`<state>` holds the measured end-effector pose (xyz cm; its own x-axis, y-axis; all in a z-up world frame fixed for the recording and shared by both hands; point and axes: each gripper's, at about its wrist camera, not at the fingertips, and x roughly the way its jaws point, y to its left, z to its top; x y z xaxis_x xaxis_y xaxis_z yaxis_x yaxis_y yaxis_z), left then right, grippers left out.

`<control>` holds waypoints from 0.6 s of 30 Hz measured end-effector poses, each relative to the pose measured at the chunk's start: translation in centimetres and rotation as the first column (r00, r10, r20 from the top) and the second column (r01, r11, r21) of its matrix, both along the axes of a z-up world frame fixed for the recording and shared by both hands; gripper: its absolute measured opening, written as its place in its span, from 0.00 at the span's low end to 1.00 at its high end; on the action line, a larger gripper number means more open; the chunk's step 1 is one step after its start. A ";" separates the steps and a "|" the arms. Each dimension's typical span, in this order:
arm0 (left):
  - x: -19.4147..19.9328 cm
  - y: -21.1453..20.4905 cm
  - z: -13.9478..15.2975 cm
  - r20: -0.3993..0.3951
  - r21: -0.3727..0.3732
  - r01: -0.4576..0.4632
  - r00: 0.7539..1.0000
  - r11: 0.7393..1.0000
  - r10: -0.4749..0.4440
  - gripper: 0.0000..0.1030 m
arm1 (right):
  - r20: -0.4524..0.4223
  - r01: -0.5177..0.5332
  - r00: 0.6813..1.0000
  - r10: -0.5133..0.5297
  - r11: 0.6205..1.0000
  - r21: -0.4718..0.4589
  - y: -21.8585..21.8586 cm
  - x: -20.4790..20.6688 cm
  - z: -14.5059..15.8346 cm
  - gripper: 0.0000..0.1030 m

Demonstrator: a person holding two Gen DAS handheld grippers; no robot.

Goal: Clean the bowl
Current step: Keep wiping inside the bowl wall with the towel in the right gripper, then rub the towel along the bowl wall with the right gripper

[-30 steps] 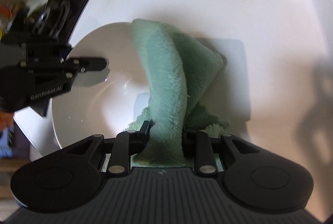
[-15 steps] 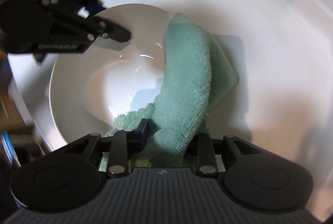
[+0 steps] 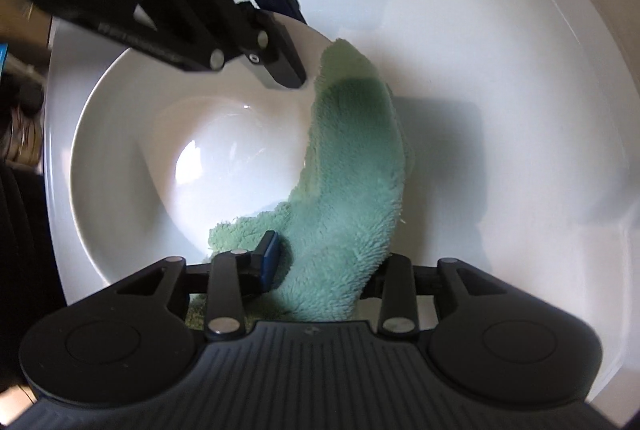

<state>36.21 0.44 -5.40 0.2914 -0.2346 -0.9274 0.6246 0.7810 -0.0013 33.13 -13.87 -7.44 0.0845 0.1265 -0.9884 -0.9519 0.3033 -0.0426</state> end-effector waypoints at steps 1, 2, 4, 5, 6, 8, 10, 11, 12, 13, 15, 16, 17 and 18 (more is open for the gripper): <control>-0.2 0.0 0.0 0.006 0.003 0.001 1.000 1.000 -0.001 0.11 | 0.018 0.002 1.000 -0.002 1.000 0.000 0.2 0.1 0.0 0.30; -0.4 0.0 0.0 0.012 0.006 0.002 1.000 1.000 -0.002 0.10 | 0.038 0.024 0.999 -0.025 1.000 0.008 0.4 0.4 0.0 0.28; -0.9 0.3 -0.1 0.020 -0.003 -0.029 0.999 1.000 0.029 0.10 | 0.034 0.136 0.990 -0.137 0.990 0.041 0.2 1.2 -0.1 0.25; -1.1 0.5 -0.1 0.023 -0.010 -0.042 0.999 0.999 0.042 0.10 | 0.012 0.236 0.971 -0.237 0.969 0.070 -0.3 1.7 -0.1 0.22; -1.2 0.7 -0.1 0.026 -0.018 -0.059 0.998 0.998 0.059 0.10 | -0.020 0.342 0.940 -0.341 0.935 0.093 -1.1 2.1 -0.1 0.21; -1.6 1.1 -0.2 0.033 -0.036 -0.094 0.995 0.995 0.095 0.11 | -0.107 0.564 0.826 -0.554 0.818 0.116 -3.3 2.2 -0.3 0.20; -2.0 1.3 -0.2 0.051 -0.042 -0.119 0.991 0.992 0.121 0.12 | -0.147 0.669 0.743 -0.653 0.733 0.125 -5.0 0.3 -0.4 0.20; -2.3 1.4 -0.3 0.060 -0.046 -0.128 0.990 0.991 0.131 0.12 | -0.163 0.711 0.703 -0.693 0.691 0.130 -5.8 -0.9 -0.3 0.20; -2.4 1.4 -0.2 0.052 -0.047 -0.125 0.991 0.991 0.127 0.12 | -0.183 0.747 0.665 -0.724 0.651 0.136 -6.4 -1.9 -0.4 0.20; -2.5 1.4 -0.1 0.041 -0.047 -0.118 0.992 0.992 0.120 0.11 | -0.207 0.767 0.641 -0.739 0.626 0.144 -6.8 -2.5 -0.5 0.21; -2.5 1.5 0.2 0.018 -0.048 -0.106 0.994 0.993 0.107 0.11 | -0.221 0.777 0.629 -0.745 0.610 0.156 -7.0 -3.3 -0.8 0.21; -2.2 1.4 0.2 0.012 -0.051 -0.095 0.995 0.994 0.096 0.11 | -0.221 0.771 0.636 -0.739 0.615 0.163 -7.1 -3.5 -0.8 0.21; -1.8 1.3 0.3 0.006 -0.053 -0.084 0.996 0.995 0.084 0.11 | -0.221 0.765 0.644 -0.732 0.623 0.166 -7.2 -3.5 -0.9 0.21; -1.4 1.2 0.4 0.000 -0.056 -0.072 0.997 0.996 0.072 0.11 | -0.223 0.756 0.655 -0.722 0.635 0.161 -6.9 -3.3 -0.9 0.21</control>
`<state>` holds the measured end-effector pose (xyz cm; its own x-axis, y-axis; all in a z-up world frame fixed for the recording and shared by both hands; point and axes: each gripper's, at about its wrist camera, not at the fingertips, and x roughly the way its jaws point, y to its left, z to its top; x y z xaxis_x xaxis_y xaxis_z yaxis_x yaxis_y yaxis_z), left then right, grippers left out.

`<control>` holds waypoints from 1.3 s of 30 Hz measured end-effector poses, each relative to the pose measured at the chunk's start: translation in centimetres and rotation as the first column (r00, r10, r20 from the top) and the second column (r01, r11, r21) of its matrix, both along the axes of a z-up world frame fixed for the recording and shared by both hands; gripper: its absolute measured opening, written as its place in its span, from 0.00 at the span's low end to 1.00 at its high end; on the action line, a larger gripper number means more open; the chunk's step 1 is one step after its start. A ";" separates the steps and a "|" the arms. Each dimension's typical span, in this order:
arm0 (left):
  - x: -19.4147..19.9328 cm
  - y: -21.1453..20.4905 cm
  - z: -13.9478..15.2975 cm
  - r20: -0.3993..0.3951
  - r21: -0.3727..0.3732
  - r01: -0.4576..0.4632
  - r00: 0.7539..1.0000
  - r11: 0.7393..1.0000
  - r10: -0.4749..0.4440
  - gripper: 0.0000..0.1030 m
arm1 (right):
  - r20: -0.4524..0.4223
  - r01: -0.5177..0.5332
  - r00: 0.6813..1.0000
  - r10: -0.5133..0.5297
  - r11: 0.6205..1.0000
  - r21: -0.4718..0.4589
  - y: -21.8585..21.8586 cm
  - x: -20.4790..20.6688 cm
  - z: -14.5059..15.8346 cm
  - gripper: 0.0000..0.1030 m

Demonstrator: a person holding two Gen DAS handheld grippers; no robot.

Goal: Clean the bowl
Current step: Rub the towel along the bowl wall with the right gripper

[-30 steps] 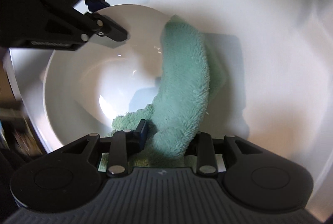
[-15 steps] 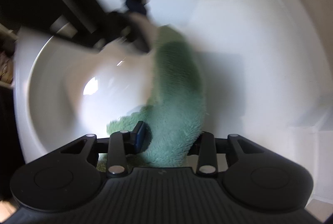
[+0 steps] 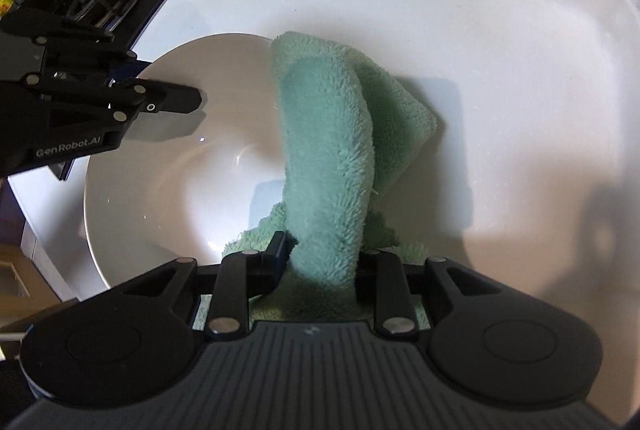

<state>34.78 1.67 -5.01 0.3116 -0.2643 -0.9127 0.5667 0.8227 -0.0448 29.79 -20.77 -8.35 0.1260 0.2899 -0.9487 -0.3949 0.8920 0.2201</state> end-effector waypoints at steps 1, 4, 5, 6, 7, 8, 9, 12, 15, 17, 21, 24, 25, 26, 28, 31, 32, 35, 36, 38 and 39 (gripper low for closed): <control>0.2 -0.1 0.0 -0.002 -0.004 0.010 1.000 1.000 -0.010 0.11 | -0.004 -0.020 1.000 0.020 1.000 -0.005 0.3 0.2 0.0 0.21; 0.9 -0.5 0.4 0.001 -0.005 0.062 0.998 0.998 -0.062 0.12 | -0.013 -0.132 0.991 0.131 0.990 -0.050 1.4 0.6 0.3 0.21; 0.9 -0.5 0.5 -0.001 -0.001 0.070 0.998 0.998 -0.070 0.12 | -0.019 -0.153 0.988 0.152 0.987 -0.055 1.6 0.9 0.3 0.22; 0.8 -0.6 0.5 -0.003 0.006 0.075 0.997 0.997 -0.075 0.11 | -0.026 -0.166 0.986 0.164 0.985 -0.056 1.7 1.1 0.3 0.22; 0.8 -0.8 0.5 -0.005 0.012 0.081 0.997 0.997 -0.080 0.10 | -0.035 -0.183 0.983 0.181 0.982 -0.057 1.7 1.3 0.3 0.22; 1.2 -1.5 0.2 -0.005 0.018 0.083 0.997 0.996 -0.083 0.09 | -0.050 -0.211 0.977 0.208 0.976 -0.058 1.8 1.7 0.3 0.22; 0.9 -1.8 0.1 0.001 0.030 0.087 0.996 0.996 -0.087 0.09 | -0.065 -0.239 0.970 0.235 0.969 -0.059 1.9 2.1 0.3 0.23; 0.1 -2.4 -0.5 0.012 0.045 0.084 0.996 0.995 -0.084 0.08 | -0.069 -0.349 0.937 0.343 0.928 -0.133 2.9 3.7 0.5 0.23; -0.6 -2.3 -0.5 0.009 0.031 0.058 0.998 0.998 -0.058 0.08 | 0.017 -0.423 0.896 0.443 0.867 -0.263 5.0 5.1 1.1 0.24; -1.0 -2.3 -0.5 0.017 0.038 0.019 1.000 0.999 -0.020 0.10 | 0.090 -0.463 0.855 0.510 0.831 -0.307 6.2 5.2 1.4 0.25; -0.9 -2.1 -0.6 0.024 0.024 -0.050 0.999 0.998 0.049 0.09 | 0.185 -0.391 0.869 0.460 0.865 -0.314 6.3 4.8 1.2 0.26; -1.0 -2.2 -0.8 0.032 0.021 -0.072 0.997 0.997 0.072 0.09 | 0.145 -0.238 0.951 0.274 0.944 -0.228 4.0 4.7 0.9 0.23; -1.1 -2.2 -0.8 0.036 0.020 -0.078 0.996 0.997 0.077 0.09 | 0.136 -0.207 0.962 0.238 0.956 -0.208 3.4 4.4 0.8 0.22; -1.1 -2.2 -0.9 0.035 0.015 -0.085 0.996 0.996 0.085 0.09 | 0.121 -0.171 0.973 0.194 0.968 -0.182 2.5 3.8 0.7 0.21; -1.1 -2.2 -0.9 0.034 0.009 -0.091 0.995 0.996 0.091 0.08 | 0.093 -0.103 0.989 0.116 0.986 -0.135 0.9 2.7 0.4 0.21; -1.2 -2.4 -1.0 0.030 0.011 -0.085 0.996 0.996 0.084 0.08 | 0.085 -0.075 0.993 0.084 0.992 -0.097 0.2 1.7 -0.1 0.21; -1.2 -2.4 -1.0 0.026 0.015 -0.079 0.997 0.997 0.078 0.09 | 0.086 -0.074 0.993 0.082 0.993 -0.092 0.1 1.7 -0.3 0.21; -0.8 -2.3 -1.0 0.022 0.022 -0.073 0.997 0.997 0.073 0.17 | 0.079 -0.093 0.992 0.100 0.992 -0.091 0.4 2.4 -0.6 0.21; -0.7 -2.3 -0.9 0.022 0.023 -0.068 0.997 0.997 0.067 0.17 | 0.076 -0.101 0.991 0.108 0.991 -0.092 0.5 2.6 -0.7 0.21; -0.3 -2.5 -0.8 0.023 0.029 -0.052 0.998 0.998 0.051 0.17 | 0.076 -0.111 0.990 0.118 0.989 -0.094 0.6 2.6 -0.7 0.21; 0.0 -2.8 -0.7 0.023 0.039 -0.038 0.999 0.999 0.037 0.17 | 0.077 -0.115 0.990 0.122 0.989 -0.094 0.8 2.6 -0.7 0.21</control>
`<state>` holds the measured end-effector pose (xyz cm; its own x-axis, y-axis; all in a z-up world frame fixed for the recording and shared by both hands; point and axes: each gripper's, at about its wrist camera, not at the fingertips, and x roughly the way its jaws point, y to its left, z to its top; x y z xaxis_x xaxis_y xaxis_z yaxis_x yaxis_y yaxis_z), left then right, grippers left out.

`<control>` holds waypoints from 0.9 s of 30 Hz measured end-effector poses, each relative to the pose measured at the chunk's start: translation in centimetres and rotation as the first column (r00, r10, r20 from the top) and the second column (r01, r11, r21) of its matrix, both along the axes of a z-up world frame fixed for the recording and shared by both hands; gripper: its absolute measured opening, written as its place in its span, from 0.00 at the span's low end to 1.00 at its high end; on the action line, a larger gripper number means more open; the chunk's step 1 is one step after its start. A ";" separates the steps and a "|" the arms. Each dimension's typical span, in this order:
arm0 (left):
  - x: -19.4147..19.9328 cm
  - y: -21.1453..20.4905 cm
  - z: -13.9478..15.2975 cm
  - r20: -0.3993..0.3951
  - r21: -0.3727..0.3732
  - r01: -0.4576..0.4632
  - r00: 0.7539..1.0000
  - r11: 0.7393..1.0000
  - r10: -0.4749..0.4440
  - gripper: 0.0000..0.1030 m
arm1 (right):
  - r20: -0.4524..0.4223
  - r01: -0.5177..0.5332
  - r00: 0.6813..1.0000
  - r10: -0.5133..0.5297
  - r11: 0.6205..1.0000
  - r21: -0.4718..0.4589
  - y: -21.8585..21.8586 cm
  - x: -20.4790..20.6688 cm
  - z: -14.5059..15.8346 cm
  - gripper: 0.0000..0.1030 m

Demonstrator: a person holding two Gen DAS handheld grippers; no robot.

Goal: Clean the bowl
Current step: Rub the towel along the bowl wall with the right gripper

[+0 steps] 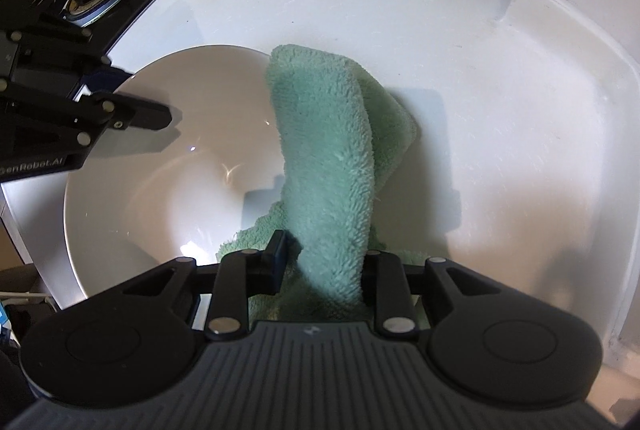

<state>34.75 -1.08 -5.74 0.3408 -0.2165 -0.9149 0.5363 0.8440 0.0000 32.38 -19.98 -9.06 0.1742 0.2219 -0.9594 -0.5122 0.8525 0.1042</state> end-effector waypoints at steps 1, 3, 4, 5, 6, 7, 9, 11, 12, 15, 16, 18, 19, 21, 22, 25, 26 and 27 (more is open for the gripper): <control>0.1 -0.1 0.1 0.003 0.007 0.010 1.000 1.000 -0.010 0.17 | 0.000 -0.004 1.000 0.004 1.000 0.000 0.4 0.2 -0.1 0.21; 0.7 -0.8 0.3 0.015 0.024 0.048 0.999 0.999 -0.048 0.17 | 0.000 -0.006 1.000 0.006 1.000 0.002 0.2 0.2 0.1 0.21; 1.1 -1.1 0.3 0.015 0.029 0.069 0.997 0.997 -0.070 0.17 | 0.002 -0.010 1.000 0.010 1.000 0.000 0.3 0.2 0.1 0.21; 1.2 -1.4 0.3 0.016 0.037 0.089 0.996 0.995 -0.090 0.15 | 0.006 -0.023 1.000 0.023 1.000 -0.006 0.5 0.1 0.0 0.21; 1.3 -1.6 0.3 0.017 0.046 0.109 0.994 0.993 -0.110 0.13 | 0.011 -0.042 0.999 0.042 0.999 -0.014 0.6 0.0 0.1 0.22; 1.4 -1.8 0.3 0.018 0.054 0.128 0.991 0.990 -0.130 0.13 | 0.015 -0.072 0.997 0.072 0.997 -0.028 0.4 -0.3 0.4 0.23; 1.4 -2.1 0.2 0.018 0.072 0.143 0.989 0.987 -0.145 0.12 | 0.011 -0.131 0.991 0.132 0.989 -0.063 0.9 -0.3 0.5 0.25; 1.4 -2.2 0.1 0.020 0.078 0.142 0.989 0.987 -0.144 0.11 | 0.004 -0.171 0.985 0.172 0.981 -0.091 1.5 0.0 0.5 0.28; 1.3 -2.1 0.1 0.024 0.077 0.138 0.990 0.987 -0.140 0.11 | -0.001 -0.208 0.978 0.210 0.971 -0.116 2.0 0.3 0.6 0.29; 1.1 -1.8 0.1 0.030 0.061 0.126 0.991 0.990 -0.128 0.10 | 0.022 -0.323 0.942 0.335 0.923 -0.211 3.8 1.4 0.7 0.30; 1.1 -1.7 0.1 0.029 0.055 0.121 0.992 0.991 -0.123 0.10 | 0.045 -0.355 0.926 0.374 0.906 -0.230 4.3 1.7 0.8 0.30; 1.0 -1.5 0.1 0.031 0.048 0.095 0.995 0.994 -0.097 0.10 | 0.081 -0.383 0.909 0.408 0.897 -0.222 4.9 2.7 0.7 0.30; 1.0 -1.3 0.1 0.035 0.041 0.074 0.997 0.996 -0.076 0.10 | 0.088 -0.369 0.916 0.392 0.907 -0.204 4.8 3.1 0.7 0.30; 1.0 -1.1 0.1 0.039 0.022 0.045 0.998 0.999 -0.046 0.09 | 0.090 -0.308 0.941 0.325 0.937 -0.167 4.3 3.6 0.6 0.28; 1.0 -1.0 0.1 0.041 0.017 0.035 0.999 0.999 -0.036 0.09 | 0.087 -0.266 0.956 0.281 0.953 -0.146 3.8 3.6 0.6 0.26; 0.9 -1.0 0.1 0.052 0.012 0.002 0.999 1.000 -0.003 0.10 | 0.065 -0.127 0.989 0.134 0.986 -0.111 2.2 2.7 0.5 0.25; 0.8 -1.0 0.0 0.056 0.009 -0.005 0.998 1.000 0.004 0.10 | 0.057 -0.107 0.992 0.114 0.988 -0.115 2.0 2.2 0.5 0.25; 0.9 -1.0 0.0 0.061 0.008 -0.009 0.998 1.000 0.009 0.10 | 0.049 -0.091 0.994 0.097 0.989 -0.116 1.9 1.8 0.5 0.25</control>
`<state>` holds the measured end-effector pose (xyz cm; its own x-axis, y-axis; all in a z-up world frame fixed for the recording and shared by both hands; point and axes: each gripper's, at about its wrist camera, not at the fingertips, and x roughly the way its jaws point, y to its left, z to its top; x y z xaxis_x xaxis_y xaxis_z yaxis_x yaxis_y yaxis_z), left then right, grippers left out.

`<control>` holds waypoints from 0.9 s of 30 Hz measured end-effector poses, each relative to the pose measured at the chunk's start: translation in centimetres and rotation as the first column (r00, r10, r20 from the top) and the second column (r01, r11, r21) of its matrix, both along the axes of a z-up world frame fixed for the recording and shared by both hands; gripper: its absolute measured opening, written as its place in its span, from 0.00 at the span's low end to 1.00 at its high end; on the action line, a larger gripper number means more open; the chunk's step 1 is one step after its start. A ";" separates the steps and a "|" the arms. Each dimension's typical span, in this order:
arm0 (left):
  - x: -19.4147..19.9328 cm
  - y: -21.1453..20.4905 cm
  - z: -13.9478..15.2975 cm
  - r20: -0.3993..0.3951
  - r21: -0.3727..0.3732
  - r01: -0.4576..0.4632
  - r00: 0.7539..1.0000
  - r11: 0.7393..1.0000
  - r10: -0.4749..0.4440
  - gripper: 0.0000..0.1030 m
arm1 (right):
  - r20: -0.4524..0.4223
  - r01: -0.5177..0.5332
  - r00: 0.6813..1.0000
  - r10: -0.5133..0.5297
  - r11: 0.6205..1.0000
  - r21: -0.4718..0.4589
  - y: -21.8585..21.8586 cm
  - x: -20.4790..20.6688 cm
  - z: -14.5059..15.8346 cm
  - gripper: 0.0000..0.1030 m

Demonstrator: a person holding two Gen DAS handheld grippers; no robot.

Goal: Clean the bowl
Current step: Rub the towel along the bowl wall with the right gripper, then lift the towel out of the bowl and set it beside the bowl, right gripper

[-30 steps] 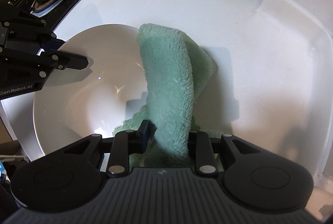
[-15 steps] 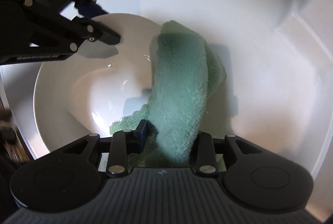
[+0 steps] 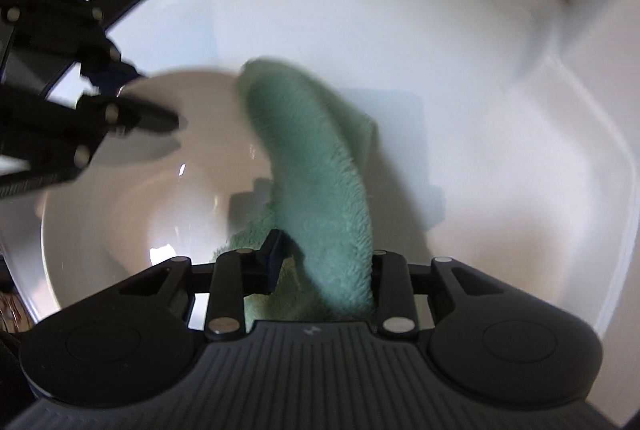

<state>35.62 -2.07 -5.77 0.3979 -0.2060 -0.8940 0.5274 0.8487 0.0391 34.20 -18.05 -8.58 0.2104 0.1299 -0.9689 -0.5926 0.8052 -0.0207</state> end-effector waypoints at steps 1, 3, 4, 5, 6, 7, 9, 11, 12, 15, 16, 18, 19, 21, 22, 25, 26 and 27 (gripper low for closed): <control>0.0 0.0 0.0 0.002 -0.001 -0.005 1.000 1.000 0.005 0.10 | -0.010 0.023 1.000 -0.023 1.000 0.002 -0.1 -0.5 0.0 0.25; 0.1 -0.1 0.0 0.008 0.000 -0.011 1.000 1.000 0.011 0.10 | -0.036 0.075 0.997 -0.074 0.997 0.024 -0.5 -1.1 0.0 0.25; 0.0 -0.1 0.0 0.011 0.000 -0.014 1.000 1.000 0.014 0.10 | -0.056 0.110 0.993 -0.107 0.993 0.049 -0.9 -1.4 0.0 0.25; 0.1 0.0 0.0 0.012 -0.001 -0.017 1.000 1.000 0.017 0.10 | -0.073 0.138 0.988 -0.133 0.988 0.068 -1.2 -1.5 0.0 0.24; 0.1 0.0 0.0 0.013 -0.002 -0.020 1.000 1.000 0.020 0.10 | -0.076 0.156 0.986 -0.150 0.984 0.083 -1.5 -1.5 0.1 0.22; 0.0 0.2 -0.1 0.014 -0.003 -0.022 1.000 1.000 0.022 0.10 | -0.075 0.191 0.980 -0.184 0.975 0.113 -2.1 -1.5 0.6 0.19; -0.3 0.4 -0.3 0.014 -0.005 -0.029 0.999 1.000 0.029 0.10 | -0.059 0.230 0.973 -0.223 0.960 0.161 -2.9 -1.7 1.5 0.17; -0.3 0.7 -0.4 0.011 -0.014 -0.037 0.999 0.999 0.038 0.10 | -0.019 0.246 0.969 -0.248 0.945 0.214 -3.5 -2.0 2.6 0.11; -0.4 1.1 -0.4 0.008 -0.023 -0.044 0.999 0.999 0.044 0.10 | 0.003 0.254 0.965 -0.263 0.932 0.260 -4.3 -2.4 3.4 0.10; -0.7 1.9 -0.4 0.003 -0.026 -0.059 0.998 0.998 0.059 0.10 | 0.020 0.249 0.963 -0.269 0.914 0.320 -5.4 -2.2 4.1 0.07; -0.8 2.1 -0.4 0.001 -0.025 -0.065 0.998 0.998 0.065 0.10 | 0.022 0.244 0.964 -0.267 0.910 0.335 -5.7 -2.1 4.3 0.07; -0.7 2.3 -0.5 0.001 -0.019 -0.079 0.997 0.997 0.079 0.10 | 0.031 0.241 0.962 -0.271 0.899 0.365 -6.0 -2.7 4.6 0.06; -0.5 2.5 -0.5 -0.001 -0.016 -0.089 0.996 0.996 0.089 0.10 | 0.039 0.247 0.959 -0.280 0.895 0.372 -6.1 -3.3 4.7 0.06; -0.5 2.5 -0.5 -0.003 -0.010 -0.092 0.996 0.996 0.092 0.10 | 0.077 0.251 0.950 -0.301 0.889 0.383 -7.1 -3.8 5.8 0.06; -0.4 2.4 -0.5 -0.003 -0.008 -0.092 0.996 0.996 0.092 0.10 | 0.111 0.253 0.942 -0.316 0.889 0.382 -7.4 -4.2 6.2 0.06; -0.9 2.6 -0.3 0.001 -0.010 -0.101 0.995 0.995 0.101 0.10 | 0.201 0.242 0.924 -0.325 0.905 0.350 -8.1 -4.7 7.4 0.06; -1.0 2.6 -0.3 -0.003 -0.018 -0.109 0.994 0.994 0.109 0.10 | 0.219 0.241 0.920 -0.325 0.910 0.339 -8.4 -4.8 7.6 0.06; -1.0 2.7 -0.3 -0.006 -0.026 -0.118 0.993 0.993 0.118 0.11 | 0.232 0.237 0.918 -0.321 0.915 0.327 -8.6 -5.0 7.8 0.06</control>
<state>34.58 0.63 -6.04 0.4170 -0.1815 -0.8906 0.4239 0.9056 0.0140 29.24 -26.63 -0.79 0.5318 0.2890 -0.7960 -0.3466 0.9319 0.1068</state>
